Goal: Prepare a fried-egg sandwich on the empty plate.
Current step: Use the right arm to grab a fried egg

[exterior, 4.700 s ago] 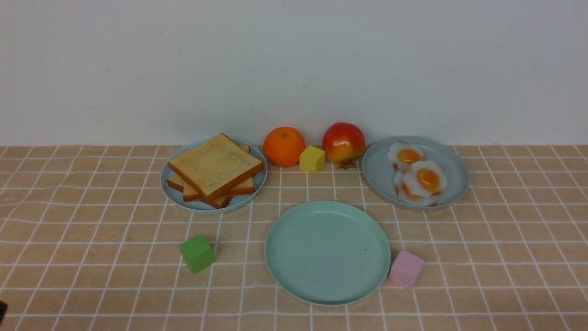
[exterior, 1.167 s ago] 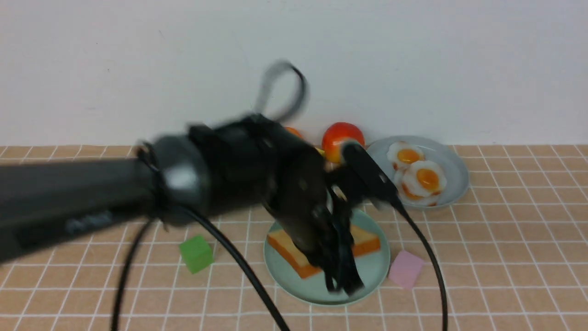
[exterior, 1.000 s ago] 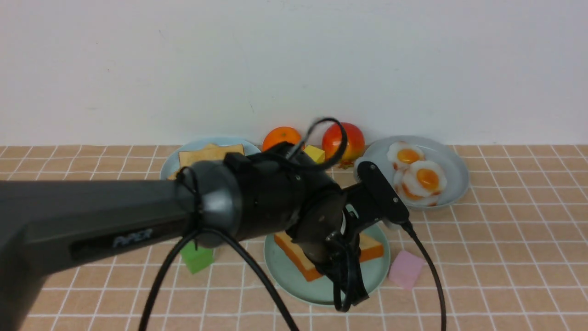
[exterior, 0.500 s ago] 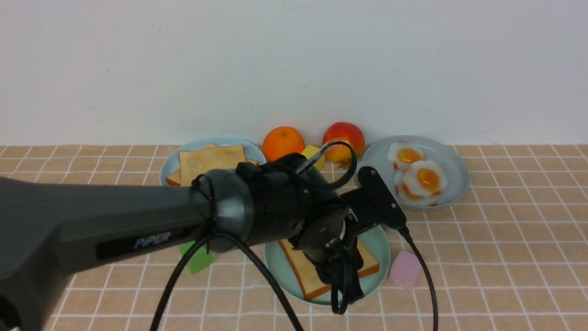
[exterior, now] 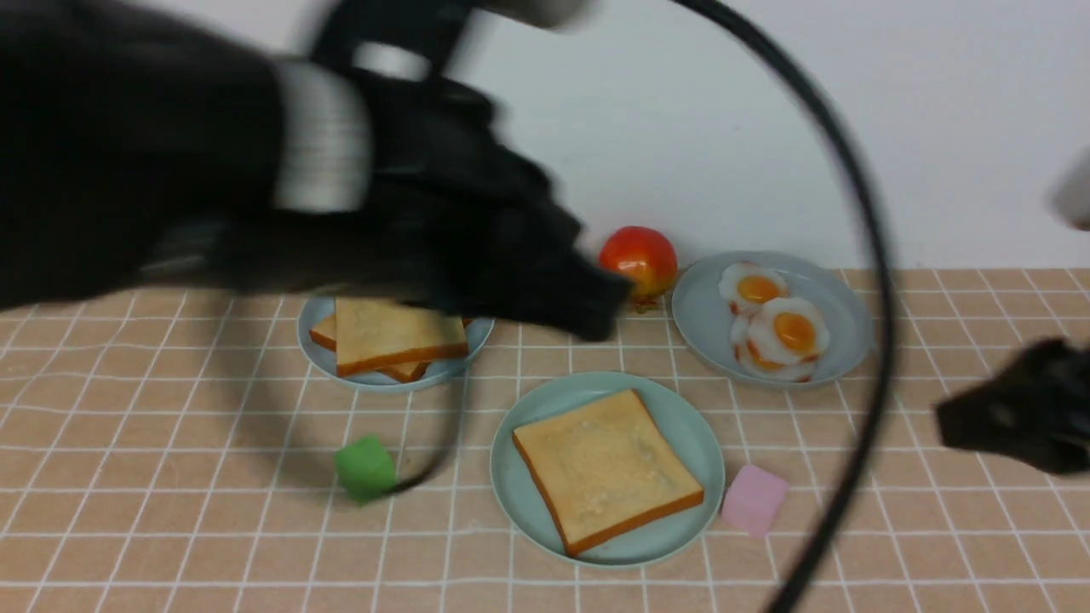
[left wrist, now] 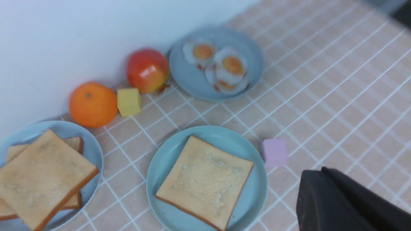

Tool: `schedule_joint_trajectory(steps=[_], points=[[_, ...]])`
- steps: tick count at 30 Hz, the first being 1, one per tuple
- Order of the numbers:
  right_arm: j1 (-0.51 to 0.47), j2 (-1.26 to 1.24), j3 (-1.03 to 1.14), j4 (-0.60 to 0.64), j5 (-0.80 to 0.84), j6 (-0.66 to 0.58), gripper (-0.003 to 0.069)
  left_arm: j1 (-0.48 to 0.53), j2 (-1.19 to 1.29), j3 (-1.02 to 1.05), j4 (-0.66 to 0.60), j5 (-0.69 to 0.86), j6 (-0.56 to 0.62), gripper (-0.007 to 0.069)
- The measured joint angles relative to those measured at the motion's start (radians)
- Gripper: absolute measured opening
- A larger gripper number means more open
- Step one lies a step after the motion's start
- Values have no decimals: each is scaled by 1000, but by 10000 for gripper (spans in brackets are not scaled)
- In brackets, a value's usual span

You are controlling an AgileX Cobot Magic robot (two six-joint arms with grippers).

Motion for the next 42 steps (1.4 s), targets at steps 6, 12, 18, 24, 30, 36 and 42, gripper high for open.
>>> schedule_joint_trajectory(steps=[6, 12, 18, 24, 30, 36, 42], points=[[-29, 322, -129, -24, -120, 10, 356, 0, -349, 302, -3, -124, -53, -13], [-164, 625, -383, -1, -92, -5, 356, 0, -541, 479, 45, -249, -173, -13], [-253, 893, -636, 65, 16, -36, 360, 0, -550, 536, 83, -315, -239, -13], [-299, 1145, -934, 114, 146, -50, 421, 0, -537, 537, 84, -333, -283, -13], [-307, 1266, -1102, 158, 185, -53, 468, 0, -537, 537, 84, -335, -294, -13], [-307, 1328, -1121, 210, 147, -61, 473, 0, -537, 537, 84, -336, -295, -13], [-307, 1339, -1124, 222, 124, -67, 473, 0, -535, 537, 84, -337, -295, -13]])
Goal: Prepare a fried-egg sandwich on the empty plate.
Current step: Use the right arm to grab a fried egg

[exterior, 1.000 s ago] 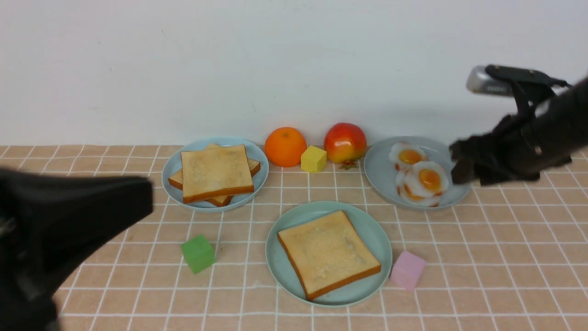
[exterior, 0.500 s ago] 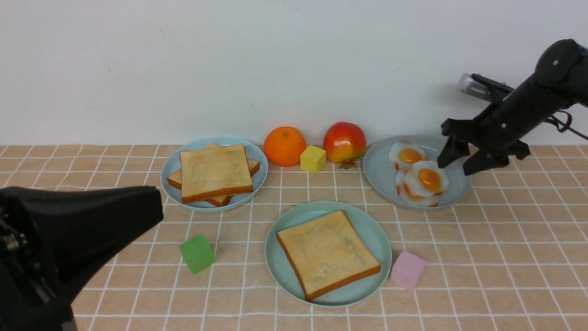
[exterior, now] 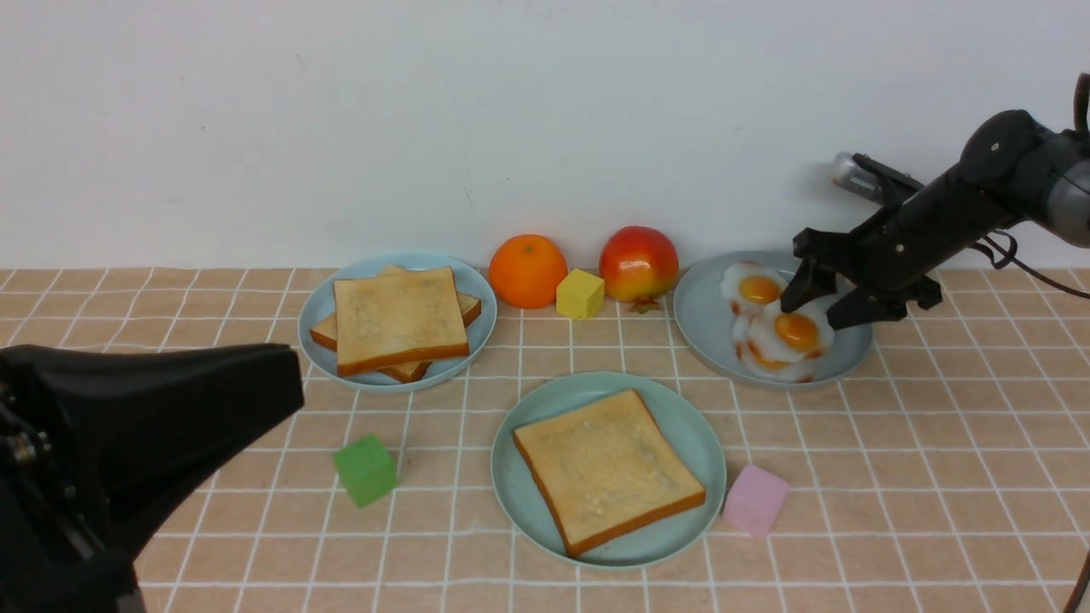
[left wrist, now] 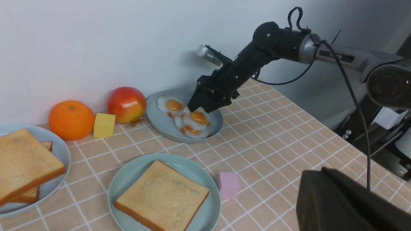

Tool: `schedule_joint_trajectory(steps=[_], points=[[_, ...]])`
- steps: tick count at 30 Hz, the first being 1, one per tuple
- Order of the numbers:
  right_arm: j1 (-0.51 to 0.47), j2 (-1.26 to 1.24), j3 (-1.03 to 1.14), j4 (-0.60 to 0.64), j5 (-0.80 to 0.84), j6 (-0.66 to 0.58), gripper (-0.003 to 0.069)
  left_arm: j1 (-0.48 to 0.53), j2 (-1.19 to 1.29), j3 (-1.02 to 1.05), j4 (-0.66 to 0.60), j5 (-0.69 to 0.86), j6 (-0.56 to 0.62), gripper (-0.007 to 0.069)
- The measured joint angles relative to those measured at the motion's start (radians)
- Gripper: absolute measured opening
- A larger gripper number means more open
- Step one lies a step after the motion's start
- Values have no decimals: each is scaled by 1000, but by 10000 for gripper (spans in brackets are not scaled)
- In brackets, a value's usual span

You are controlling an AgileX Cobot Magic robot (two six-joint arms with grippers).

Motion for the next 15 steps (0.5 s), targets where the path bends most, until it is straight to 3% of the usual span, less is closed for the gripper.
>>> schedule_joint_trajectory(steps=[10, 15], points=[[0, 9, 0, 48, -7, -16, 469, 0, 11, 0, 0, -1, -2, -13], [0, 9, 0, 48, 2, -21, 377, 0, 11, 0, 0, -1, -2, -13]])
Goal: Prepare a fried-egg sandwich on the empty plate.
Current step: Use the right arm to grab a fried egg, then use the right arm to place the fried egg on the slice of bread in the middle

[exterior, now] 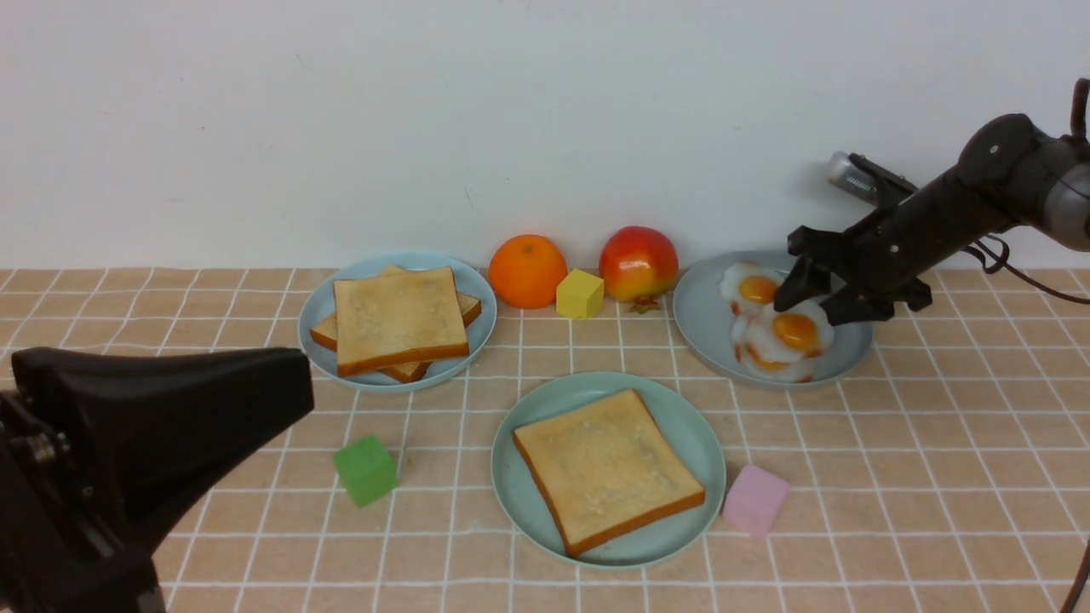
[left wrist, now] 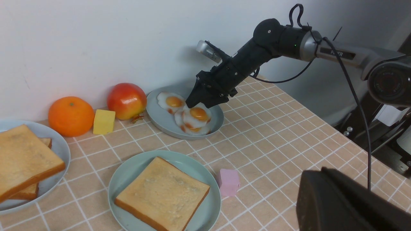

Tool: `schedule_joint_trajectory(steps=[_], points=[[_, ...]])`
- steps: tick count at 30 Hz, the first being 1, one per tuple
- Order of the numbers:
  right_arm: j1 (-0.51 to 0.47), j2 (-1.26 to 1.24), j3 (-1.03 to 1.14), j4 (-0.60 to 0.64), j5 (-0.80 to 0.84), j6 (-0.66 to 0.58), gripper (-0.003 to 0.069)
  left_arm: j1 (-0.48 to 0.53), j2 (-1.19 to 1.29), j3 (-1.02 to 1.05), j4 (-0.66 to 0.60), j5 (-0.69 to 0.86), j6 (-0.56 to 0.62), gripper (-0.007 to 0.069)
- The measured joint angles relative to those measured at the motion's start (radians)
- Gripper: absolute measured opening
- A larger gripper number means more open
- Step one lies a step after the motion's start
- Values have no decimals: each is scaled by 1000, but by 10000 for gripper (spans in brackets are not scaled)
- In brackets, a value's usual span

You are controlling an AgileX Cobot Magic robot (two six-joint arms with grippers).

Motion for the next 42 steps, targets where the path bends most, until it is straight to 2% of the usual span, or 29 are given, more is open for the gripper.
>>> schedule_joint_trajectory(steps=[1, 4, 5, 6, 14, 17, 27, 31, 32, 34, 35, 36, 40, 42], points=[[0, 0, 0, 0, 0, 0, 370, 0, 0, 0, 0, 0, 0, -13], [-1, 0, -6, 15, 18, 0, 223, 0, 0, 0, 0, 0, 0, -13], [-1, 0, -7, 16, 19, 0, 214, 0, 0, 0, 0, 0, 0, -13], [-1, -3, -8, 25, 32, 0, 158, 0, 0, 0, 0, 0, 0, -13], [-1, -20, -9, 49, 44, -1, 134, 0, 0, 0, 0, 0, 0, -13], [0, -59, -7, 77, 60, -29, 70, 0, 0, 0, 0, 0, 0, -13], [26, -272, 16, 127, 224, -126, 71, 0, 0, 0, 61, 129, 0, -13], [103, -412, 142, 137, 228, -136, 71, 0, 0, 0, 74, 199, 0, -13], [146, -467, 238, 143, 223, -144, 71, 0, 0, 0, 77, 216, 0, -13], [227, -542, 389, 151, 166, -165, 71, 0, 0, 0, 81, 234, 0, -13], [234, -548, 403, 152, 158, -165, 71, 0, 0, 0, 81, 234, 0, -13], [300, -575, 500, 157, 86, -176, 71, 0, 0, 0, 87, 237, 0, -13], [386, -565, 652, 172, -88, -182, 71, 0, 0, 0, 95, 238, 0, -13], [397, -545, 674, 186, -138, -188, 71, 0, 0, 0, 96, 245, 0, -13]])
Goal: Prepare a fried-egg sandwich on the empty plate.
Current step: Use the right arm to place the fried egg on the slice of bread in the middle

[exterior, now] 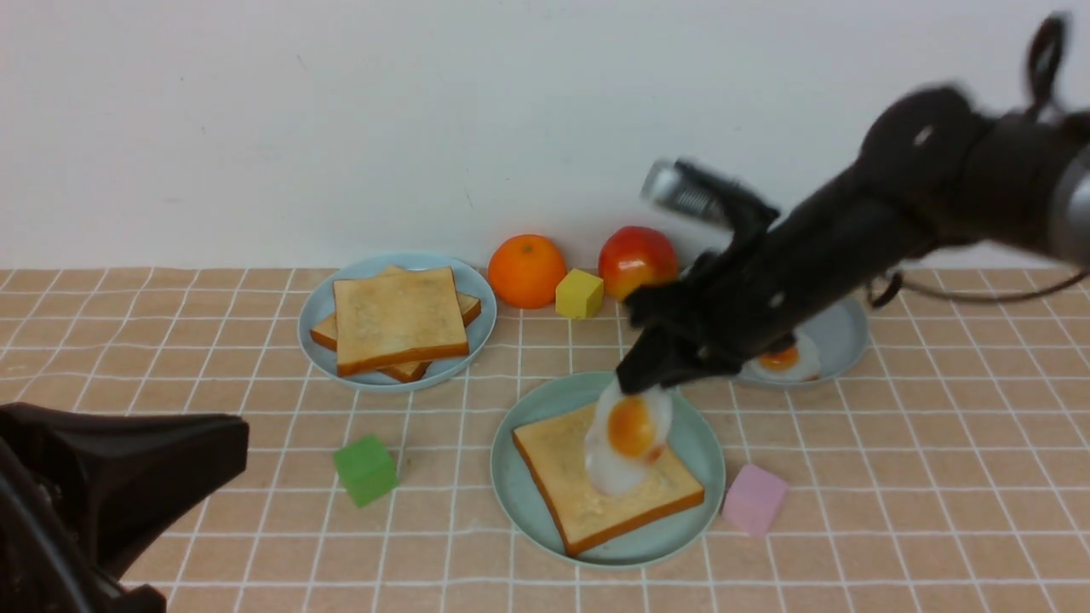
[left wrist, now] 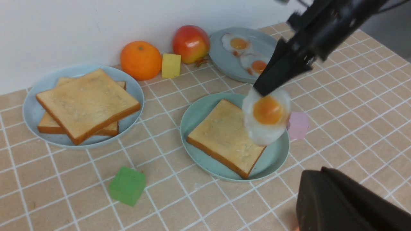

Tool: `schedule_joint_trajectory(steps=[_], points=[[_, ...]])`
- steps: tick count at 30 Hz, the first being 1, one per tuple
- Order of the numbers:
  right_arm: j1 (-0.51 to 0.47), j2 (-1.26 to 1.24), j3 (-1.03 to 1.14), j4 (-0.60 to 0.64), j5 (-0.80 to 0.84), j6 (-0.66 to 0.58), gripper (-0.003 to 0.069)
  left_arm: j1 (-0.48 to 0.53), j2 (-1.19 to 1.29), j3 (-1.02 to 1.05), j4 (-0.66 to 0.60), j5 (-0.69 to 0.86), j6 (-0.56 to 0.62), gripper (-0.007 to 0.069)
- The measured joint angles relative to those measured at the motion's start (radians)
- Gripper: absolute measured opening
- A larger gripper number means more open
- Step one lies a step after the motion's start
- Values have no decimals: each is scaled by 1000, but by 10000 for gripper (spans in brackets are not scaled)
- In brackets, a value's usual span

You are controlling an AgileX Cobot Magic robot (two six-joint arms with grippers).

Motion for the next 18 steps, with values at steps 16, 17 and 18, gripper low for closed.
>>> schedule_joint_trajectory(steps=[16, 17, 18], points=[[-13, 141, 9, 236, -92, -138, 71, 0, 0, 0, -1, 44, 0, -13], [-13, 142, 9, 236, -93, -139, 71, 0, 0, 0, -2, 45, 0, -13], [-15, 143, 9, 236, -95, -139, 71, 0, 0, 0, -3, 46, 0, -13]])
